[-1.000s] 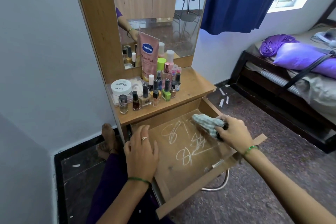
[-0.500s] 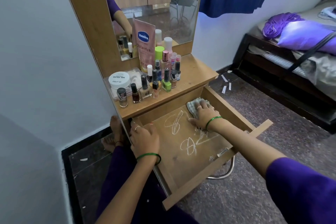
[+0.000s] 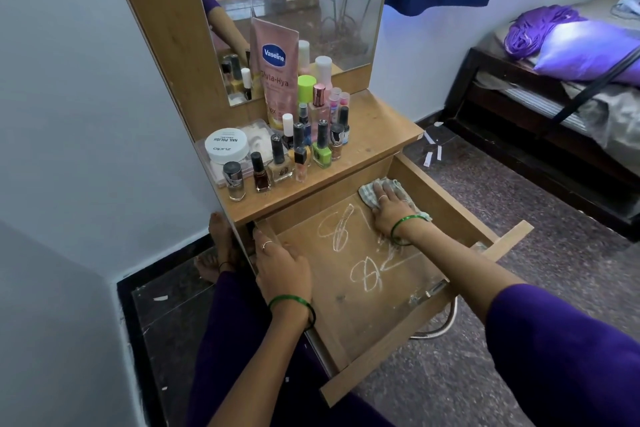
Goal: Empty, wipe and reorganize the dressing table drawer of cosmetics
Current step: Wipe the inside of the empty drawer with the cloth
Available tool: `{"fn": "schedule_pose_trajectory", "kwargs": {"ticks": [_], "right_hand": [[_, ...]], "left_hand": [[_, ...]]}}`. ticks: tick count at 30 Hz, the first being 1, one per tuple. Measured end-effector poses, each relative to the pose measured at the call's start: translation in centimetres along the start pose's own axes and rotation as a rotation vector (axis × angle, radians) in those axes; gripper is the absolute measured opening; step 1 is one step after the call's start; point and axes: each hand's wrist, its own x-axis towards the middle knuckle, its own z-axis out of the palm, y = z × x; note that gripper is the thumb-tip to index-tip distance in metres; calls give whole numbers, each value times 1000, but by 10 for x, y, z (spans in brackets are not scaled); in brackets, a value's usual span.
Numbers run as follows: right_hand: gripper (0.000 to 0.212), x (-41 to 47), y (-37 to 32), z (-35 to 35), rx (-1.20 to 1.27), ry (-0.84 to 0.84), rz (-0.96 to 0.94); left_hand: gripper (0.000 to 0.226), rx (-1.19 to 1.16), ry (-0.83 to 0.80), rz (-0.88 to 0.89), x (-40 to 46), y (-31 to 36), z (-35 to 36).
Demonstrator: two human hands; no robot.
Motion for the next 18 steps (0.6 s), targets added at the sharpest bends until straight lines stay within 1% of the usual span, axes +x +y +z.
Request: {"fn": "schedule_pose_trajectory", "kwargs": {"ticks": [6,11,16,18], "right_hand": [[60,-18,-17,16,-12,-15,-104],[62,-35,-44,39,-72,-39,-229],[62,-50,-71,57,-98,-72,-351],[63,-53,-75,60,-106,-70,-390]], "left_hand": [[59,-25,18,-3,2,-4,4],[55,-34,46,2,1,-3,5],[47,-138,86,27,5,-6,8],[47,-162,91,30,6,-6,9]]}}
